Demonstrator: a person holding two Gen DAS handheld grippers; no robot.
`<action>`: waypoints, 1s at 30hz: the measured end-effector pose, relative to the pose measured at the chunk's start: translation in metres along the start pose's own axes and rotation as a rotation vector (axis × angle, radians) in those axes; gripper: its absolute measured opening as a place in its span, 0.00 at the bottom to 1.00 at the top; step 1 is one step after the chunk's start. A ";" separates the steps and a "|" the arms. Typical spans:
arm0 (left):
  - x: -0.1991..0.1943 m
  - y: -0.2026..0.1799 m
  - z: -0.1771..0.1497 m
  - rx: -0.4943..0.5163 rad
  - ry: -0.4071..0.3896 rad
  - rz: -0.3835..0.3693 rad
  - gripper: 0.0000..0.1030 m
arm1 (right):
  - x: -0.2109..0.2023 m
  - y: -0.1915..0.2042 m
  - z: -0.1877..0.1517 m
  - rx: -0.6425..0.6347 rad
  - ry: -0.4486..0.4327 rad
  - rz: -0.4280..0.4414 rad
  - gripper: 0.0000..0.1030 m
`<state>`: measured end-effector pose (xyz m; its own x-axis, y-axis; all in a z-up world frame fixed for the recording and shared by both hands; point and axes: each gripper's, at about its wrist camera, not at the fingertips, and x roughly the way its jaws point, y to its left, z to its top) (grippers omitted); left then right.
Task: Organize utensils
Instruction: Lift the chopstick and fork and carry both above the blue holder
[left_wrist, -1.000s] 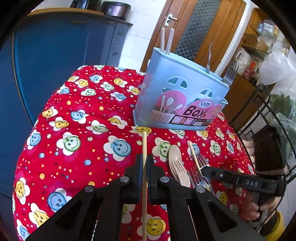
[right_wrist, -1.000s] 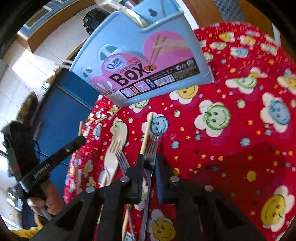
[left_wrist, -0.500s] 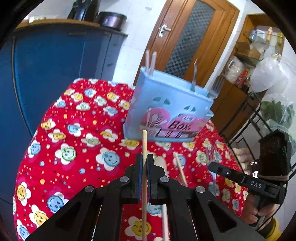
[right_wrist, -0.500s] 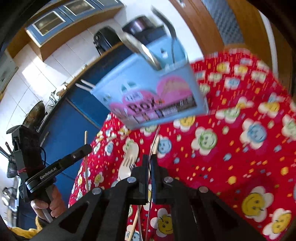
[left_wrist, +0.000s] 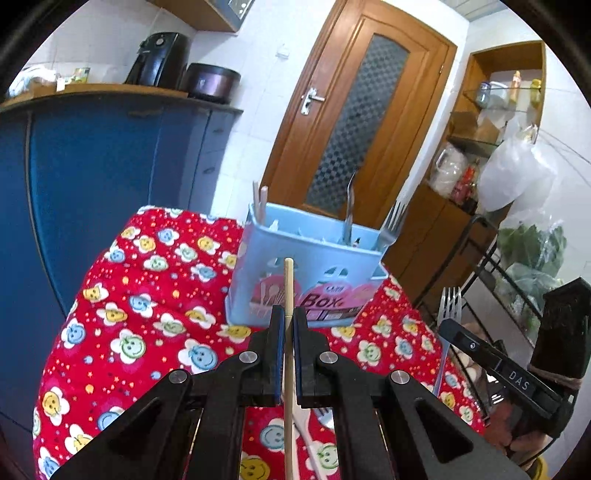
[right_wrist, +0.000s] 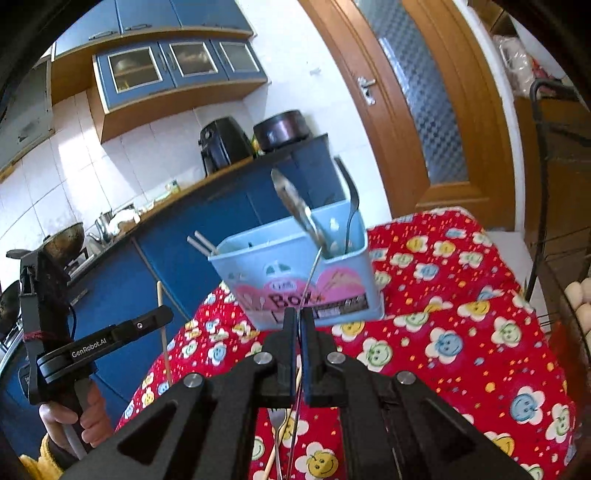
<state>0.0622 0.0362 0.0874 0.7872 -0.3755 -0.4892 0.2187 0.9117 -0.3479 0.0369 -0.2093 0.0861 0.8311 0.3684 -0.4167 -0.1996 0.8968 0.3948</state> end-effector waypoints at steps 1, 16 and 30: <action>-0.001 -0.001 0.001 -0.001 -0.006 -0.001 0.04 | -0.003 -0.002 0.002 0.003 -0.008 -0.002 0.03; -0.009 -0.016 0.027 0.018 -0.082 -0.009 0.04 | -0.012 0.000 0.016 -0.020 -0.078 -0.031 0.03; -0.009 -0.030 0.060 0.044 -0.165 0.006 0.04 | -0.010 0.002 0.038 -0.055 -0.119 -0.047 0.03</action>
<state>0.0834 0.0224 0.1498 0.8717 -0.3412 -0.3518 0.2361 0.9214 -0.3086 0.0478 -0.2208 0.1223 0.8951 0.2969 -0.3327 -0.1843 0.9258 0.3302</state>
